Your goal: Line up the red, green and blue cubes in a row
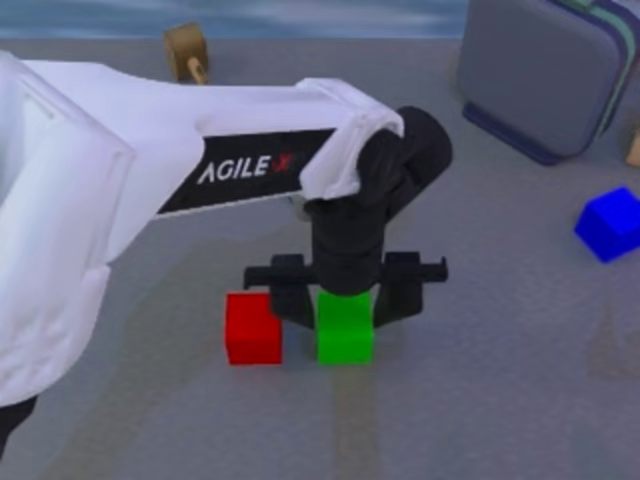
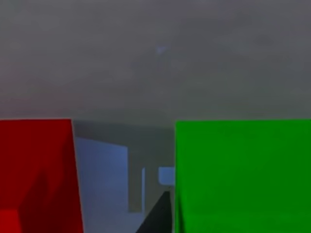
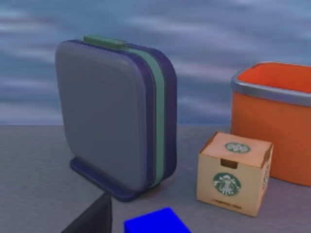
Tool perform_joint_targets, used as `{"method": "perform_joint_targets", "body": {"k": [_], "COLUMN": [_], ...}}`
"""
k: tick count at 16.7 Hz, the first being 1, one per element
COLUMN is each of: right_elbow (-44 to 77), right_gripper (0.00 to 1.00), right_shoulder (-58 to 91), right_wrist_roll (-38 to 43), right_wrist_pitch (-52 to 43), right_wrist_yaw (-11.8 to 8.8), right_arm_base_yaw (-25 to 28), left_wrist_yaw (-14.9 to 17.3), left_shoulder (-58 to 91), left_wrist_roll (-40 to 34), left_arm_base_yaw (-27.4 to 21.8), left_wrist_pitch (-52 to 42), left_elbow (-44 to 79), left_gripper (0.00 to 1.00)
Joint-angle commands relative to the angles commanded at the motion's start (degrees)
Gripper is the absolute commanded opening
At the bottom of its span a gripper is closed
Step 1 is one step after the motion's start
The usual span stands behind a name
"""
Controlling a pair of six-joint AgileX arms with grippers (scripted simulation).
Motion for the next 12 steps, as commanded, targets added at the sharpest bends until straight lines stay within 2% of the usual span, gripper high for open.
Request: {"method": "perform_joint_targets", "body": {"k": [2,3,12], "right_elbow": [0.0,0.0,0.0], "right_gripper": [1.0,1.0,1.0], "right_shoulder": [0.0,0.0,0.0], "right_wrist_roll": [0.0,0.0,0.0], "right_wrist_pitch": [0.0,0.0,0.0], "right_wrist_yaw": [0.0,0.0,0.0], "right_arm_base_yaw": [0.0,0.0,0.0], "left_wrist_yaw": [0.0,0.0,0.0], "left_shoulder": [0.0,0.0,-0.08], "left_wrist_roll": [0.0,0.0,-0.04], "left_arm_base_yaw": [0.0,0.0,0.1], "left_wrist_pitch": [0.0,0.0,-0.21], "left_elbow": [0.0,0.0,0.2], "left_gripper": [0.98,1.0,1.0]}}
